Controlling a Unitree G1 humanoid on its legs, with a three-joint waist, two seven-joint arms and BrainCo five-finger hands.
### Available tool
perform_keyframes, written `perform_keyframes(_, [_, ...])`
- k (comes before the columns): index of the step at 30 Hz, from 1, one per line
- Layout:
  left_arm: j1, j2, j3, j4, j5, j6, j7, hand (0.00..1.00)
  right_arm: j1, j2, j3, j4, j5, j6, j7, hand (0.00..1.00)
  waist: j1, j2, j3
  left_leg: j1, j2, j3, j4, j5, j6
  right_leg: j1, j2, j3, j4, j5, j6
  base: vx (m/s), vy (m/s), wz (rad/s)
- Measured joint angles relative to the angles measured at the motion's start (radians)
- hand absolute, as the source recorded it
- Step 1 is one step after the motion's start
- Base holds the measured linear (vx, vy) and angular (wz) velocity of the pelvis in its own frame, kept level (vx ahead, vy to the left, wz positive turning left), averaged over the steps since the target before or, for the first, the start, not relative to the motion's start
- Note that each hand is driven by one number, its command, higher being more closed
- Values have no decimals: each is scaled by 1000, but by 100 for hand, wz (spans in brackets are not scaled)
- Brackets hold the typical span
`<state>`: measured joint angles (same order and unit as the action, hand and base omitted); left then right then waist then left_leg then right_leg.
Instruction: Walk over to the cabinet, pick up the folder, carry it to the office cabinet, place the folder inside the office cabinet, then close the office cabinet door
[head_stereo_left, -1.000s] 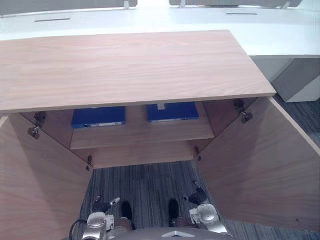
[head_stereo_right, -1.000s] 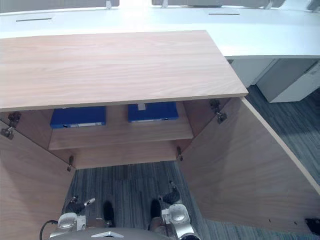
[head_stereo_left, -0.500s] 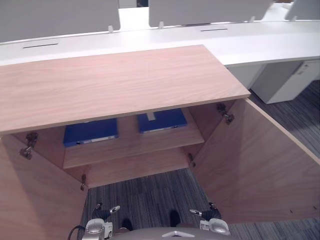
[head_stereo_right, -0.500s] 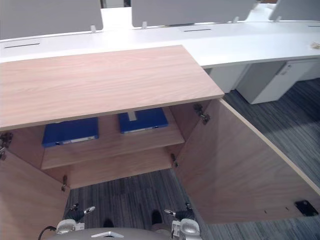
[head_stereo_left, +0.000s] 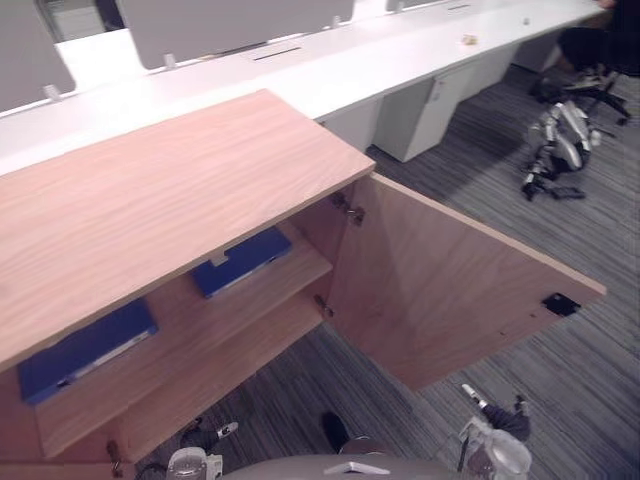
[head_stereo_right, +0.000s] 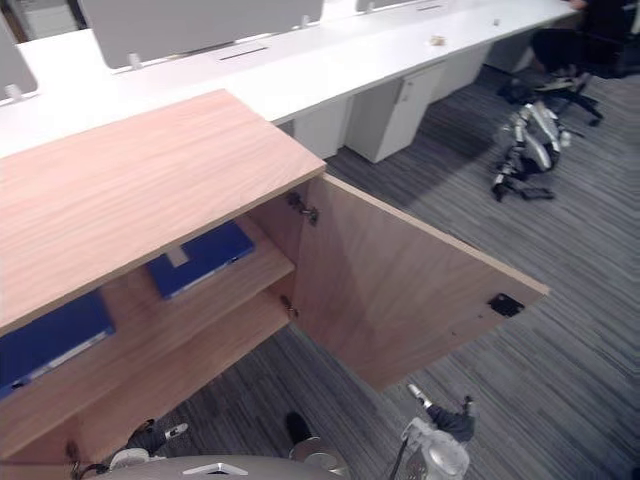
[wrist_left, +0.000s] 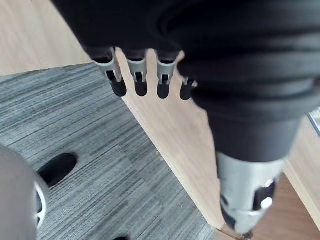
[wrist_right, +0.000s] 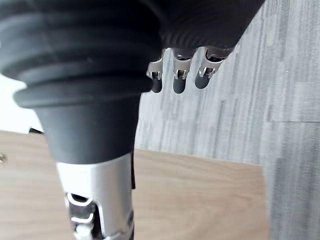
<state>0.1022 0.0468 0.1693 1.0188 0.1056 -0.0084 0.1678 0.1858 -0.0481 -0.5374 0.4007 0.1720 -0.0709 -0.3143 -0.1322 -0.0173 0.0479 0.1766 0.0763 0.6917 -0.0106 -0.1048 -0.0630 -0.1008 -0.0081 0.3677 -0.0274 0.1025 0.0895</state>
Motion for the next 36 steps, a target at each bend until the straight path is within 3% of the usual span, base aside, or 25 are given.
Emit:
perform_keyframes(6, [-13,-43,26,-30,18,-12,-2,0,-90,-67,-80,-117,0,-32,-30,0,-35,43,22,0,2,50,8,-17,2,-28,12,33,17,2,3,44,-57,-33])
perform_keyframes(16, [3,-65,-46,-55,18,-39,-30,0,-220,-357,-44,-107,16,-38,-12,0,-54,107,61,-21,-9,72,16,-24,-3,-59,12,57,11,6,17,-31,-82,-8])
perform_keyframes(24, [31,-33,-113,-46,56,-56,-30,0,-241,-450,80,-22,-23,-43,52,0,-63,109,65,-43,0,16,56,-39,2,-39,-11,-4,-25,3,4,-26,-84,16])
perform_keyframes(28, [39,-2,-133,-46,57,-56,-29,0,-281,-469,148,29,-24,-43,53,0,-61,114,63,-59,-3,-63,65,-45,11,-31,-21,-31,-42,23,15,4,-64,15])
perform_keyframes(36, [39,13,-152,-50,64,-57,-29,0,-326,-498,196,95,-61,-41,51,0,-63,124,74,-71,-1,-113,76,-48,15,-15,-28,-77,-49,26,14,-35,-55,14])
